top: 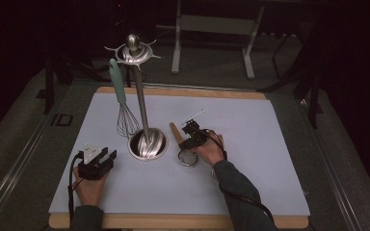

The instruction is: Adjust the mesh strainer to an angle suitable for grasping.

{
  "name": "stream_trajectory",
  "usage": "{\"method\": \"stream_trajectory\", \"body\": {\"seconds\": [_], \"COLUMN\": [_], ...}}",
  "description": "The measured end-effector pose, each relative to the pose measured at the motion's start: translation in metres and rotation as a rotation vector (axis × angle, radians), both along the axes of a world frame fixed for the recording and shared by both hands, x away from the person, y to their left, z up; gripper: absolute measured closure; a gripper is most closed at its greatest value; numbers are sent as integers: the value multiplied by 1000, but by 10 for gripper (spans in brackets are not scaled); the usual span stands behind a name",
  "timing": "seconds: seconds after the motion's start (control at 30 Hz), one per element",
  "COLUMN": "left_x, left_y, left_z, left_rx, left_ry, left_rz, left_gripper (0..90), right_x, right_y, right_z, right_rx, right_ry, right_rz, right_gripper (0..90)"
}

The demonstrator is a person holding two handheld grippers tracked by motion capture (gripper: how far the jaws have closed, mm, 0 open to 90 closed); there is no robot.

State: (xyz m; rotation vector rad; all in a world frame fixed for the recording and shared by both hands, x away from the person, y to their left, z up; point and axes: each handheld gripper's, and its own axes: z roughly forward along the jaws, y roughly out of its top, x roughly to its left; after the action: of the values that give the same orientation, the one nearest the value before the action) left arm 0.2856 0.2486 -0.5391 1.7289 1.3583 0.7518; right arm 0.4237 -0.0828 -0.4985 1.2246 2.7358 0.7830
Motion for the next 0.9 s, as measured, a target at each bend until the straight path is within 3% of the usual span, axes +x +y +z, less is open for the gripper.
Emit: {"method": "stream_trajectory", "body": {"seconds": [0.1, 0.23, 0.43, 0.57, 0.67, 0.77, 0.9], "left_x": [0, 0, 0, 0, 0, 0, -1], "left_y": [0, 1, 1, 0, 0, 0, 0], "left_z": [0, 0, 0, 0, 0, 0, 0], "left_rx": [-1, -9, -7, -4, -2, 0, -3], "left_ry": [0, -4, -5, -4, -5, -6, -6], "left_rz": [0, -2, -1, 1, 2, 2, 2], "left_gripper": [612, 611, 608, 608, 608, 607, 606], "right_x": [2, 2, 0, -2, -2, 3, 7], "right_y": [7, 12, -1, -13, -19, -22, -17], "right_z": [-6, -10, -7, -4, -3, 1, 5], "right_rx": [2, -20, -56, -91, -67, 2, 16], "right_ry": [11, 11, 25, 27, 40, 48, 58], "right_rz": [-11, -8, -1, 43, 50, 29, 21], "right_gripper": [630, 664, 688, 686, 655, 609, 603]}}
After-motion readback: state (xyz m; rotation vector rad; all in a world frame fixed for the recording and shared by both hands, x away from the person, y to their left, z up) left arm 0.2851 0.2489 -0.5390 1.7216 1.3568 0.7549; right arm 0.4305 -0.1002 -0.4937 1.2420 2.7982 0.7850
